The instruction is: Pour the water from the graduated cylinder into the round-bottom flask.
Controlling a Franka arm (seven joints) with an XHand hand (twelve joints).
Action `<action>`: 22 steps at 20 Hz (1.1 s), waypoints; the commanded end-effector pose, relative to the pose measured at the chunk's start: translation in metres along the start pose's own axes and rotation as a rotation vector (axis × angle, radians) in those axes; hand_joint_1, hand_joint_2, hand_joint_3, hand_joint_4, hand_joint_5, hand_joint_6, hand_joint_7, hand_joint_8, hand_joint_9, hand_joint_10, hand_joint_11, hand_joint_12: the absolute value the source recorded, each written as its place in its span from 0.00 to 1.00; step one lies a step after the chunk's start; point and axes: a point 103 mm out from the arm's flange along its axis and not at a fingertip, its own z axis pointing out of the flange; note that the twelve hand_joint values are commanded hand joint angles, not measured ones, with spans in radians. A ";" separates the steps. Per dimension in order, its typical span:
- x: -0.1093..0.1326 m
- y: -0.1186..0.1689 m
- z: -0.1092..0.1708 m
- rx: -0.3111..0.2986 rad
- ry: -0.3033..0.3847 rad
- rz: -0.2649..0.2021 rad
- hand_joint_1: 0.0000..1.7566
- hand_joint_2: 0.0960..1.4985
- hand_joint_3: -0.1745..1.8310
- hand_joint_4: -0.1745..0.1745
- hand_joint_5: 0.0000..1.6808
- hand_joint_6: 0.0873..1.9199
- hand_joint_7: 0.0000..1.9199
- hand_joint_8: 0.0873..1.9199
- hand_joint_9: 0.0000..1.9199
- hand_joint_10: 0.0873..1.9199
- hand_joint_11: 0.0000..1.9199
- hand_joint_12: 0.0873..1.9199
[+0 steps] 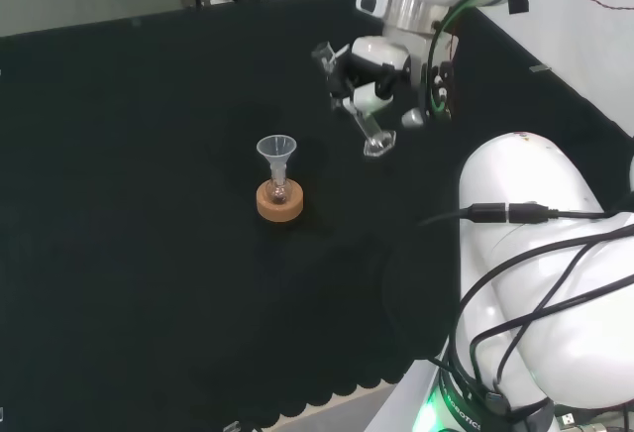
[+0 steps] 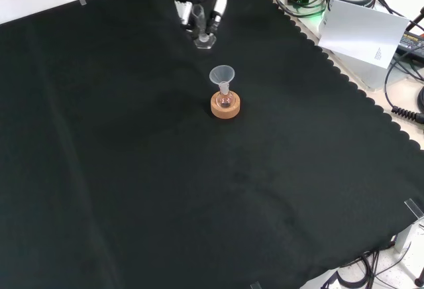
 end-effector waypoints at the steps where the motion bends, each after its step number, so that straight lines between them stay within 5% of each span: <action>1: 0.004 -0.025 0.018 0.126 -0.090 0.028 0.62 0.78 0.09 0.14 0.51 0.61 0.60 0.22 0.76 0.00 0.73 0.33; 22: 0.025 -0.013 0.033 0.448 -0.289 0.063 0.63 0.78 0.09 0.15 0.51 0.60 0.61 0.21 0.76 0.00 0.73 0.33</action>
